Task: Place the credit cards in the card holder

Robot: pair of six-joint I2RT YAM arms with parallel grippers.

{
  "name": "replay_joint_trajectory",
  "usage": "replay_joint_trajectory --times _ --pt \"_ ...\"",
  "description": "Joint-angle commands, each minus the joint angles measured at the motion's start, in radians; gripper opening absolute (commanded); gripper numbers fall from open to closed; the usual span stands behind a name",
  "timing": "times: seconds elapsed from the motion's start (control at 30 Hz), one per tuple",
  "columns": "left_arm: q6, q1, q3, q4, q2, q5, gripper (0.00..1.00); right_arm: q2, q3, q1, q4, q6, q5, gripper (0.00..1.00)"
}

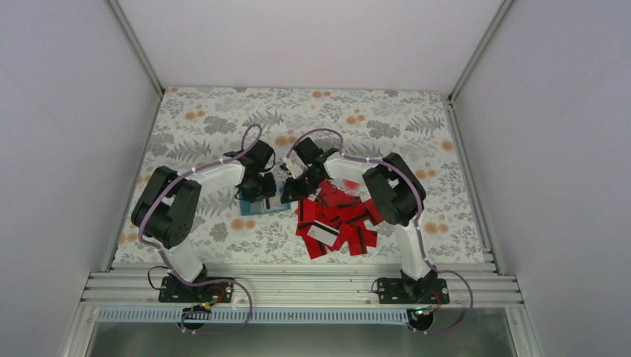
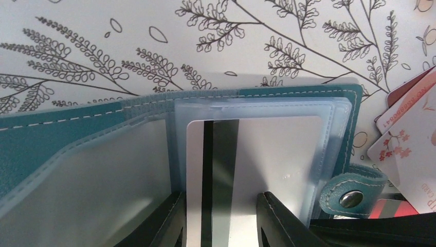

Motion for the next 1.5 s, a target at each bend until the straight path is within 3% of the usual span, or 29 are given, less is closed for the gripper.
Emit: replay_joint_trajectory --times 0.0,0.1,0.3,0.67,0.93,1.2,1.47 --pt "0.019 -0.021 0.025 0.014 0.030 0.030 0.34 0.017 0.014 -0.002 0.010 -0.009 0.000 0.08" --pt "0.026 -0.022 0.022 -0.004 0.011 0.009 0.34 0.001 0.034 -0.003 -0.017 -0.020 0.026 0.09" --pt "0.075 -0.022 0.018 -0.037 -0.058 -0.043 0.42 -0.071 0.059 -0.003 -0.058 -0.046 0.059 0.24" --pt "0.114 -0.022 -0.027 -0.045 -0.162 -0.067 0.45 -0.104 0.092 -0.006 -0.086 -0.036 0.050 0.26" --pt "0.135 -0.016 -0.086 -0.023 -0.173 -0.075 0.27 -0.085 0.066 -0.007 -0.023 0.031 -0.042 0.29" --pt "0.178 -0.002 -0.102 0.017 -0.101 -0.058 0.09 -0.050 0.045 -0.012 0.011 0.124 -0.040 0.31" --pt "0.197 0.023 -0.132 0.037 -0.080 -0.047 0.04 -0.011 0.027 -0.025 0.022 0.168 -0.030 0.32"
